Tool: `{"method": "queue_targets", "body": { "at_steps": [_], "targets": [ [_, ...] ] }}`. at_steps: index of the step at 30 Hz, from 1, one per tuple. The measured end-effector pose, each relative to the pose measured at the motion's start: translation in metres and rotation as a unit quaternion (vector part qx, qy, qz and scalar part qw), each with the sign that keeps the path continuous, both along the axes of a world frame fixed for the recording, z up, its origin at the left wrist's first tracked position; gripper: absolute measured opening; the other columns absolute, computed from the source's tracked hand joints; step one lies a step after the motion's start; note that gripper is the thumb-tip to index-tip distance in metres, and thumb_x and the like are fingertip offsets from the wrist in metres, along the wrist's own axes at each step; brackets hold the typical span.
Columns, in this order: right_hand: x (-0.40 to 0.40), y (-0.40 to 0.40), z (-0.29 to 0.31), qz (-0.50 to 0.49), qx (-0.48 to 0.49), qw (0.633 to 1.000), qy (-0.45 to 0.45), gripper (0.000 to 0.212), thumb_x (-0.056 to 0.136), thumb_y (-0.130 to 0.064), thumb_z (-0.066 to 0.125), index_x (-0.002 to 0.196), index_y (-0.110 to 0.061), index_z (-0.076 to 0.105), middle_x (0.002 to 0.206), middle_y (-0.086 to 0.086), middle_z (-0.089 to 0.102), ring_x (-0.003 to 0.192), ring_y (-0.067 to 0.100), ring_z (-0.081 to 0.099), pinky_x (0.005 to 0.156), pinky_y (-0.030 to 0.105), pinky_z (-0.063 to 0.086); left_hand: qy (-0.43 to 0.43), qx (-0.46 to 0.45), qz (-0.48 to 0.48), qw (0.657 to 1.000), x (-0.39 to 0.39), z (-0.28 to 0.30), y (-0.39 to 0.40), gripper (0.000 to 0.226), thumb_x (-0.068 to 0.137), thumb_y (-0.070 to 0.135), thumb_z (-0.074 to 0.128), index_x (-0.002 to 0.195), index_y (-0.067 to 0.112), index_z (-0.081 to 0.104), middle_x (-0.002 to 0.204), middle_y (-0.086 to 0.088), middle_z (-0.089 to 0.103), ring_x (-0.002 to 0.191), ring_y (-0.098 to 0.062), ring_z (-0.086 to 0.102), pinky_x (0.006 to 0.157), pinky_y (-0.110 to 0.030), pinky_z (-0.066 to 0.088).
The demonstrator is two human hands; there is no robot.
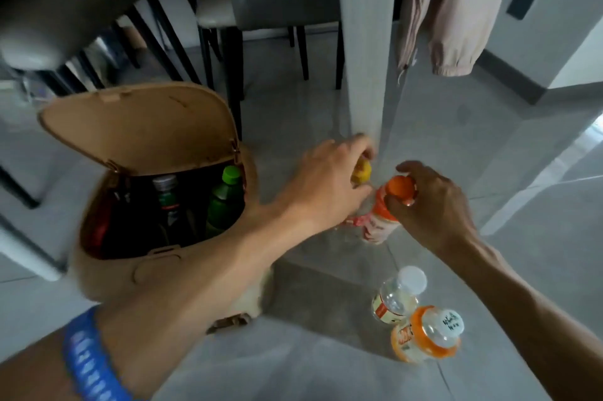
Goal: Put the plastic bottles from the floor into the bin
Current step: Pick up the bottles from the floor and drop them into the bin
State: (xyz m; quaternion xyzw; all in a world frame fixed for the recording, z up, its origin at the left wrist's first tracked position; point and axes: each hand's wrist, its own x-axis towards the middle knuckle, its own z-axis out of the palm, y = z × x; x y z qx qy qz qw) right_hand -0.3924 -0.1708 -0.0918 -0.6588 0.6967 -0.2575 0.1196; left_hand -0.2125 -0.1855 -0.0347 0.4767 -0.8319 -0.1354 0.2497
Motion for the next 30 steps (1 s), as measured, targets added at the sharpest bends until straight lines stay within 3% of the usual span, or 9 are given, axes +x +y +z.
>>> {"method": "queue_targets", "body": {
  "at_steps": [5, 7, 10, 12, 14, 16, 22, 26, 30],
  "targets": [
    [0.047, 0.003, 0.093, 0.03, -0.19, 0.972, -0.132, 0.049, 0.083, -0.036, 0.073, 0.12, -0.02, 0.046, 0.108, -0.008, 0.052, 0.089, 0.008, 0.054, 0.065, 0.008, 0.039, 0.143, -0.078, 0.07, 0.984, 0.08, 0.134, -0.001, 0.038, 0.074, 0.029, 0.081, 0.106, 0.025, 0.061, 0.1, 0.014, 0.064, 0.093, 0.002, 0.063, 0.075, -0.007, 0.049],
    [0.071, 0.006, 0.126, 0.065, -0.259, 0.947, -0.178, 0.046, 0.084, -0.037, 0.072, 0.116, -0.017, 0.047, 0.107, -0.01, 0.051, 0.088, -0.002, 0.055, 0.066, 0.007, 0.049, 0.159, -0.094, 0.092, 0.978, 0.12, 0.168, 0.004, 0.035, 0.076, 0.035, 0.079, 0.105, 0.031, 0.06, 0.099, 0.017, 0.063, 0.094, 0.006, 0.063, 0.079, -0.008, 0.05],
    [0.11, 0.007, 0.155, 0.11, -0.305, 0.919, -0.223, 0.04, 0.083, -0.039, 0.07, 0.108, -0.017, 0.047, 0.095, -0.014, 0.05, 0.086, -0.002, 0.055, 0.072, 0.015, 0.053, 0.173, -0.058, 0.12, 0.976, 0.177, 0.192, 0.016, 0.03, 0.069, 0.042, 0.081, 0.09, 0.043, 0.06, 0.095, 0.016, 0.068, 0.093, 0.0, 0.067, 0.082, -0.026, 0.055],
    [0.14, 0.003, 0.156, 0.132, -0.282, 0.926, -0.213, 0.038, 0.082, -0.04, 0.071, 0.105, -0.019, 0.048, 0.088, -0.016, 0.05, 0.08, -0.001, 0.056, 0.068, 0.016, 0.052, 0.137, 0.006, 0.134, 0.981, 0.207, 0.19, 0.021, 0.034, 0.065, 0.031, 0.086, 0.092, 0.036, 0.066, 0.096, 0.008, 0.074, 0.09, -0.006, 0.07, 0.077, -0.027, 0.054],
    [0.171, -0.003, 0.143, 0.161, -0.219, 0.945, -0.183, 0.037, 0.081, -0.04, 0.073, 0.102, -0.023, 0.048, 0.086, -0.019, 0.052, 0.077, -0.011, 0.056, 0.064, 0.007, 0.046, 0.112, 0.09, 0.136, 0.98, 0.229, 0.177, 0.024, 0.044, 0.058, 0.029, 0.084, 0.1, 0.03, 0.071, 0.099, 0.002, 0.077, 0.092, -0.007, 0.071, 0.079, -0.023, 0.054],
    [0.195, -0.011, 0.123, 0.187, -0.154, 0.96, -0.142, 0.033, 0.077, -0.039, 0.075, 0.097, -0.027, 0.052, 0.082, -0.016, 0.058, 0.074, -0.011, 0.057, 0.062, 0.009, 0.045, 0.143, 0.131, 0.133, 0.972, 0.243, 0.163, 0.024, 0.054, 0.054, 0.029, 0.08, 0.107, 0.02, 0.072, 0.103, -0.005, 0.076, 0.097, -0.011, 0.071, 0.081, -0.017, 0.055],
    [0.236, -0.022, 0.081, 0.238, -0.044, 0.97, -0.006, 0.03, 0.076, -0.038, 0.071, 0.1, -0.029, 0.054, 0.092, -0.003, 0.067, 0.085, 0.02, 0.064, 0.075, 0.04, 0.055, 0.194, 0.108, 0.13, 0.966, 0.278, 0.159, 0.019, 0.044, 0.066, 0.02, 0.081, 0.109, 0.013, 0.071, 0.102, -0.008, 0.076, 0.097, -0.015, 0.071, 0.083, -0.017, 0.054],
    [0.238, -0.03, 0.059, 0.249, 0.095, 0.956, 0.123, 0.018, 0.081, -0.032, 0.067, 0.094, -0.028, 0.055, 0.102, 0.001, 0.061, 0.096, 0.025, 0.06, 0.081, 0.042, 0.053, 0.239, 0.091, 0.085, 0.963, 0.286, 0.163, 0.025, 0.039, 0.06, 0.027, 0.08, 0.098, 0.023, 0.072, 0.097, -0.002, 0.077, 0.094, -0.012, 0.073, 0.082, -0.022, 0.053],
    [0.248, -0.033, 0.043, 0.279, 0.107, 0.933, 0.202, 0.007, 0.082, -0.019, 0.063, 0.083, -0.022, 0.057, 0.104, 0.008, 0.062, 0.101, 0.029, 0.059, 0.08, 0.038, 0.05, 0.251, 0.106, 0.084, 0.958, 0.286, 0.157, 0.017, 0.038, 0.063, 0.018, 0.082, 0.097, 0.026, 0.067, 0.097, -0.002, 0.077, 0.097, -0.015, 0.073, 0.086, -0.029, 0.056]
  ]
}}
